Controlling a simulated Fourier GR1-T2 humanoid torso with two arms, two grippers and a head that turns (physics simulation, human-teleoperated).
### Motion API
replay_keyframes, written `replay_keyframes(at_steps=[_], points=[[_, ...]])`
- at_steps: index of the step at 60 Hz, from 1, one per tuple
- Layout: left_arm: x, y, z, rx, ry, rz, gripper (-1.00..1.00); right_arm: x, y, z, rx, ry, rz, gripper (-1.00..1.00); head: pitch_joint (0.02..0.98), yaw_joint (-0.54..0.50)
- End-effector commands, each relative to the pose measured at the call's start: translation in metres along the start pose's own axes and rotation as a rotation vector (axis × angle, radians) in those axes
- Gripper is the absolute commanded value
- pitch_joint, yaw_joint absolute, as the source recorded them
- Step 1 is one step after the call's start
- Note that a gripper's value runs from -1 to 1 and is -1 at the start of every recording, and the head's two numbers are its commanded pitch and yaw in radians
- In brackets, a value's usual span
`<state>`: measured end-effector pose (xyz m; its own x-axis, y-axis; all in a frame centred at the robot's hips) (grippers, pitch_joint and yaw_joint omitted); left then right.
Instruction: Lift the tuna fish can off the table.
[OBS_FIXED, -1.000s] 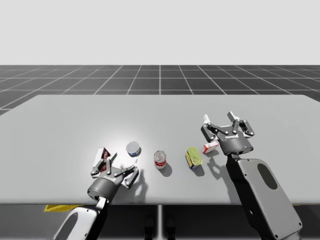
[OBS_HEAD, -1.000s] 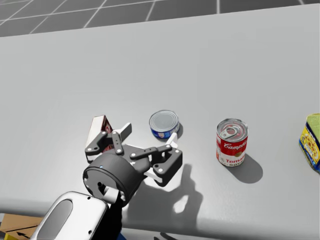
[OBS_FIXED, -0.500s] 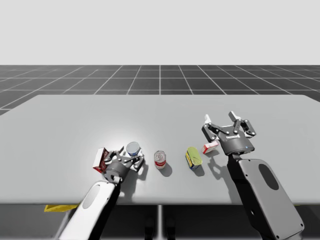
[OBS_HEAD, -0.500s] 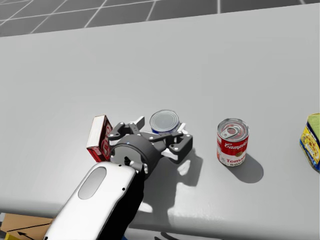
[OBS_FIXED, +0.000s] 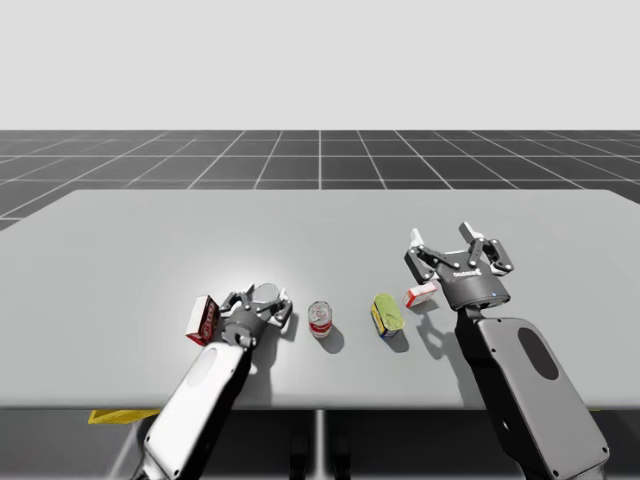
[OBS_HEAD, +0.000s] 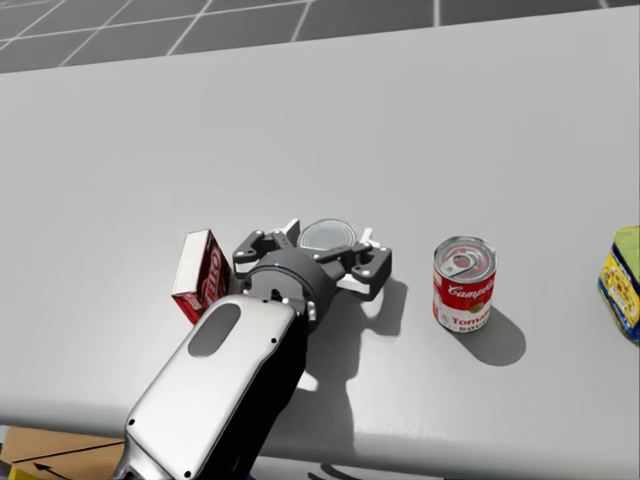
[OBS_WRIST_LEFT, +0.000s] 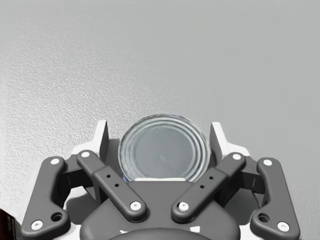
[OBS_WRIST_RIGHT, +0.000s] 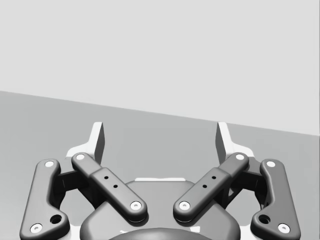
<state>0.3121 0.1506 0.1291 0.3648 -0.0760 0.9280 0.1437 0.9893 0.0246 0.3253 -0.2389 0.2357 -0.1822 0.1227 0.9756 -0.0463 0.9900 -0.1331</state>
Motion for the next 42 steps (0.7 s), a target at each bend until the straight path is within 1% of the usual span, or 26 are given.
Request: replay_keyframes(at_steps=[1, 13, 21, 28, 29, 33, 35, 38, 42], points=[[-0.0166, 0.0008, 0.0027, -0.059, 0.052, -0.029, 1.0, -0.0002, -0.0007, -0.0002, -0.001, 0.001, 0.0, -1.0, 0.83, 0.24], [-0.0191, -0.0011, 0.0053, -0.068, 0.061, -0.039, 1.0, -0.0003, -0.001, -0.0002, -0.003, 0.001, 0.0, -1.0, 0.82, 0.24], [-0.0201, -0.0023, 0.007, -0.072, 0.06, -0.043, 1.0, -0.0003, -0.0018, -0.0005, -0.006, 0.001, 0.0, -1.0, 0.789, 0.24], [-0.0207, -0.0032, 0.0074, -0.076, 0.06, -0.049, 1.0, -0.0005, -0.0023, -0.0007, -0.007, 0.002, 0.001, -1.0, 0.686, 0.25], [-0.021, -0.0033, 0.0074, -0.077, 0.062, -0.048, 1.0, -0.0003, -0.0025, -0.0007, -0.008, 0.0, 0.002, -1.0, 0.65, 0.25], [-0.0218, -0.0035, 0.0076, -0.078, 0.064, -0.051, 1.0, -0.0006, -0.0032, -0.001, -0.008, -0.001, 0.004, -1.0, 0.595, 0.26], [-0.022, -0.0035, 0.0076, -0.079, 0.065, -0.05, 1.0, -0.0007, -0.0033, -0.001, -0.008, 0.0, 0.004, -1.0, 0.584, 0.26], [-0.0222, -0.0033, 0.0077, -0.081, 0.068, -0.047, 1.0, -0.0006, -0.0039, -0.0009, -0.01, -0.001, 0.003, -1.0, 0.53, 0.26], [-0.0224, -0.0036, 0.0077, -0.083, 0.069, -0.047, 1.0, -0.0006, -0.0042, -0.0008, -0.01, 0.0, 0.001, -1.0, 0.497, 0.26]])
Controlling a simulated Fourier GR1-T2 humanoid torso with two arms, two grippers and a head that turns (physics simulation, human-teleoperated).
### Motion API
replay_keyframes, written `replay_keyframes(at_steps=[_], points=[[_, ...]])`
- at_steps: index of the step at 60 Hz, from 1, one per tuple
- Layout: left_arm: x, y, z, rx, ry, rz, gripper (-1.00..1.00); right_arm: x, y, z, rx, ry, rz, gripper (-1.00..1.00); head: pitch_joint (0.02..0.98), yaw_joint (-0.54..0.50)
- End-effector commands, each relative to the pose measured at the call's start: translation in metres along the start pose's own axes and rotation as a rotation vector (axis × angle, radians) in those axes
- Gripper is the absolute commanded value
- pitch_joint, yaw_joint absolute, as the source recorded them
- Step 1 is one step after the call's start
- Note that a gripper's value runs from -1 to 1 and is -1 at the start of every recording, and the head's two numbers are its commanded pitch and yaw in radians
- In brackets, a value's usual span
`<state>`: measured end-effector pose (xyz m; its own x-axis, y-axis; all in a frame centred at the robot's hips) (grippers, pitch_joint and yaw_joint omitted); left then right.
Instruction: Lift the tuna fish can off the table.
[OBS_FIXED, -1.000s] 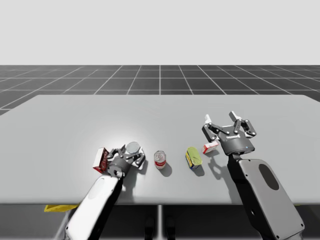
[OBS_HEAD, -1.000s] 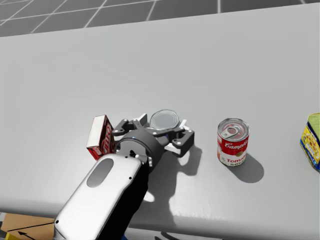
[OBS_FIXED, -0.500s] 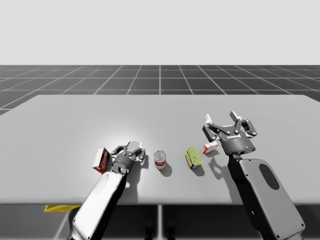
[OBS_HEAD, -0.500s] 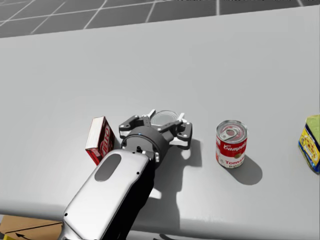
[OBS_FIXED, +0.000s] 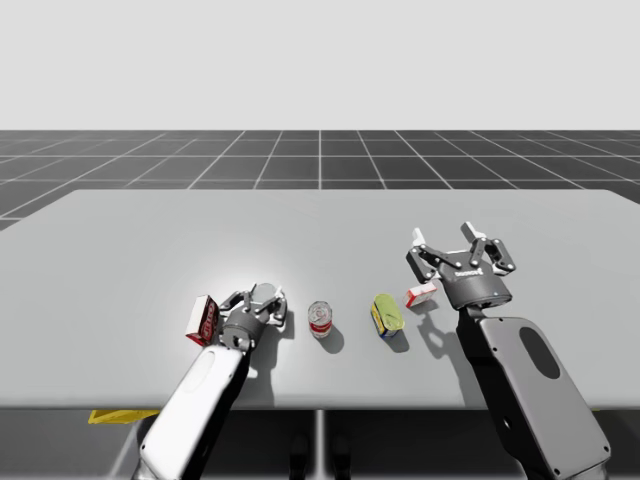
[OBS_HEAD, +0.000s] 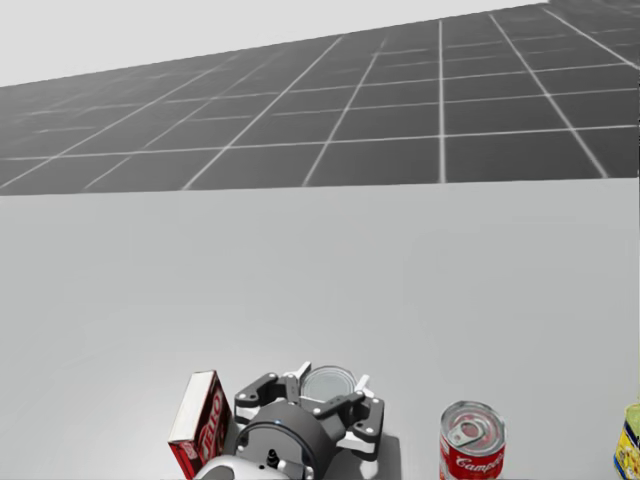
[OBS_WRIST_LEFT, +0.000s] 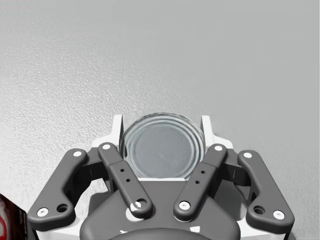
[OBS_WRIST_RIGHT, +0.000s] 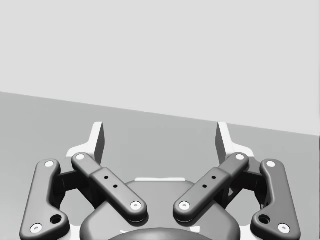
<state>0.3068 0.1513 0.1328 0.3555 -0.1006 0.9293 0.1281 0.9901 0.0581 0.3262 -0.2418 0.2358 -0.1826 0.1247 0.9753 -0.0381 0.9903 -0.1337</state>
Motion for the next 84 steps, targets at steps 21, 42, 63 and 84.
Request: replay_keyframes(at_steps=[21, 42, 63, 84], points=[[-0.008, -0.006, 0.009, -0.136, 0.037, -0.031, 1.0, -0.001, -0.002, 0.0, -0.005, 0.004, -0.003, -1.0, 0.437, 0.26], [0.044, -0.003, 0.025, -0.149, -0.036, -0.092, 1.0, -0.001, -0.003, -0.001, -0.003, 0.002, -0.005, -1.0, 0.432, 0.26], [0.103, 0.006, 0.034, -0.126, -0.145, -0.167, 1.0, -0.001, -0.005, -0.002, -0.001, 0.006, -0.011, -1.0, 0.425, 0.26], [0.176, 0.013, 0.058, -0.102, -0.301, -0.213, 1.0, -0.002, -0.007, -0.002, 0.01, 0.012, -0.024, -1.0, 0.405, 0.26]])
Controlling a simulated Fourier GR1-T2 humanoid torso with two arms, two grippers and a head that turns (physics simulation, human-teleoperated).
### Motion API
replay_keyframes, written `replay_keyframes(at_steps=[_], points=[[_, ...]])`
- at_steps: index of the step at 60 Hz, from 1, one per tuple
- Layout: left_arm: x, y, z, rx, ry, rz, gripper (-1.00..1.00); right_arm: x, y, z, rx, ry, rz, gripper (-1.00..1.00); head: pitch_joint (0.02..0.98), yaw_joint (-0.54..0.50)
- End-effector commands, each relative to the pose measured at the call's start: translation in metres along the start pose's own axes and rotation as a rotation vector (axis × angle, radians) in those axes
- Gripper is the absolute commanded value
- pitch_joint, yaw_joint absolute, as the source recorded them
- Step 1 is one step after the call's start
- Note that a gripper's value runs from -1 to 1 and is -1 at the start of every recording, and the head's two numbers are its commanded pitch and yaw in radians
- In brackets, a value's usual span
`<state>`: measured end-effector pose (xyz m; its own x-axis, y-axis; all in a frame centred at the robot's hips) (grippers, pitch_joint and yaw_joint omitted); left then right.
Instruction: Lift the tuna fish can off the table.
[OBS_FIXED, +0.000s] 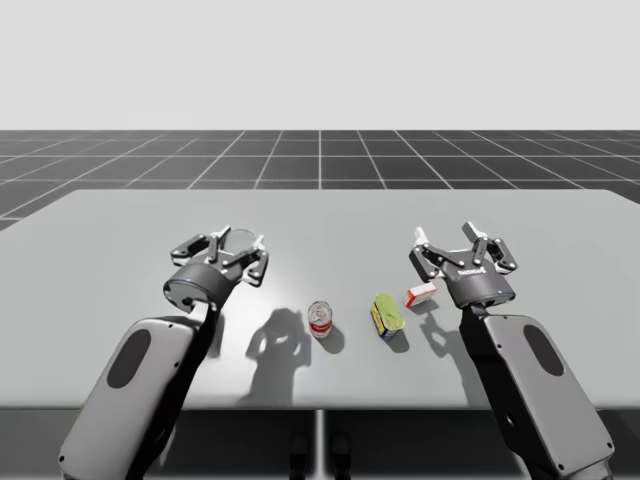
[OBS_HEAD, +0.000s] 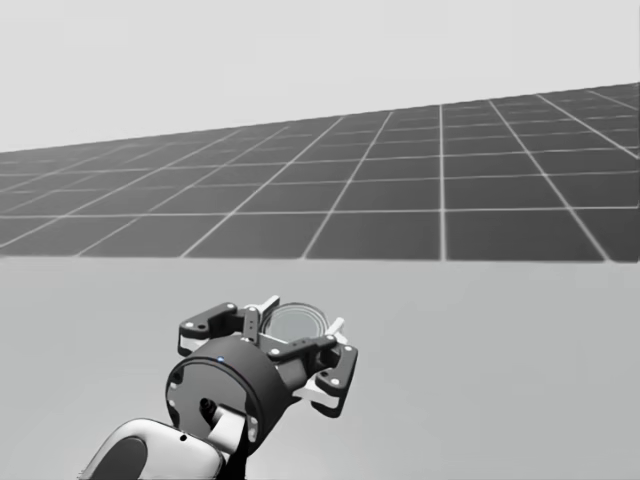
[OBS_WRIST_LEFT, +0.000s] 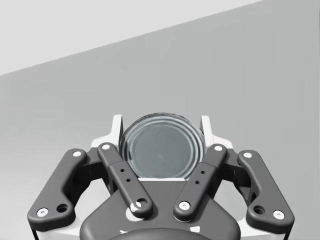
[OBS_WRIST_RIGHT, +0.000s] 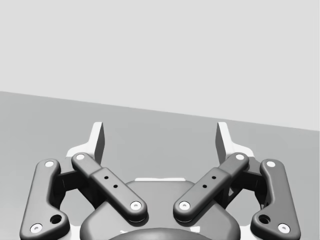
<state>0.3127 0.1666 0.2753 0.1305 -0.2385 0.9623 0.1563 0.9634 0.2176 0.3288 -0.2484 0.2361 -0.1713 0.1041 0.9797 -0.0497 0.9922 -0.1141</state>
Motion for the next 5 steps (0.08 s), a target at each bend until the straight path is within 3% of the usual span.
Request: replay_keyframes(at_steps=[1, 5], points=[[0.049, -0.003, 0.001, -0.107, -0.108, -0.038, 1.0, -0.001, -0.001, 0.0, 0.002, 0.002, -0.003, -1.0, 0.405, 0.26], [0.067, 0.002, 0.004, -0.074, -0.16, -0.038, 1.0, 0.0, -0.001, 0.0, 0.014, 0.007, -0.017, -1.0, 0.403, 0.26]])
